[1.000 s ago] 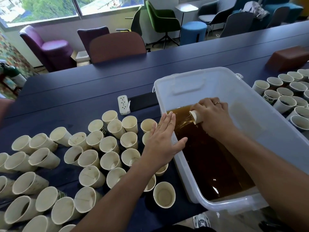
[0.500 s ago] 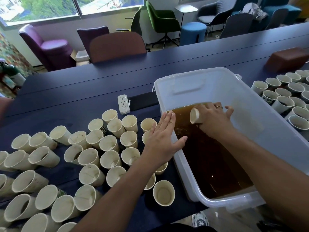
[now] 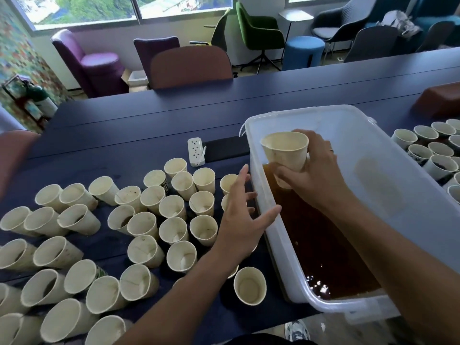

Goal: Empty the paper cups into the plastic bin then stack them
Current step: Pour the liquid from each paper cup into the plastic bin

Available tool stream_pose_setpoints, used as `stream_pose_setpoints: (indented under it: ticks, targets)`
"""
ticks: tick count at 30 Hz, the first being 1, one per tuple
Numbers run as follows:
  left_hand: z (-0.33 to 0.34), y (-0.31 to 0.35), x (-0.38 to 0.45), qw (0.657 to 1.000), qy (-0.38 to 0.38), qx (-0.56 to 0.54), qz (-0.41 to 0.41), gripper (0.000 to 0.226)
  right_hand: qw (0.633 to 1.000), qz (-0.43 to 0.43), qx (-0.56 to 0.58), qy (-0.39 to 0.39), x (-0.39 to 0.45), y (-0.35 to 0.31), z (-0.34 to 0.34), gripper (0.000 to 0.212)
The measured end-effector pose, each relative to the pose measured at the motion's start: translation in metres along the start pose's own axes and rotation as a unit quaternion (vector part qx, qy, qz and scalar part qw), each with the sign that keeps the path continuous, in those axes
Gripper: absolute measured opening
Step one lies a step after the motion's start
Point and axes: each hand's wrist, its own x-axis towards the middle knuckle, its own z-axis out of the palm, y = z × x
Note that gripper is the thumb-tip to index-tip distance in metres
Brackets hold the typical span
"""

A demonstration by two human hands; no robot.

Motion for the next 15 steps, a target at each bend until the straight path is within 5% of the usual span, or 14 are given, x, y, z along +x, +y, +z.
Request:
stream_pose_setpoints:
  ticks: [5, 15]
  targets:
    - [-0.028, -0.004, -0.015, 0.996, 0.071, -0.057, -0.011, 0.095, 0.988, -0.036, 0.115, -0.100, -0.007, -0.042, 0.021, 0.067]
    - [-0.088, -0.038, -0.065, 0.973, 0.199, -0.086, -0.080, 0.064, 0.920, -0.100, 0.126, -0.357, -0.014, -0.097, 0.087, 0.076]
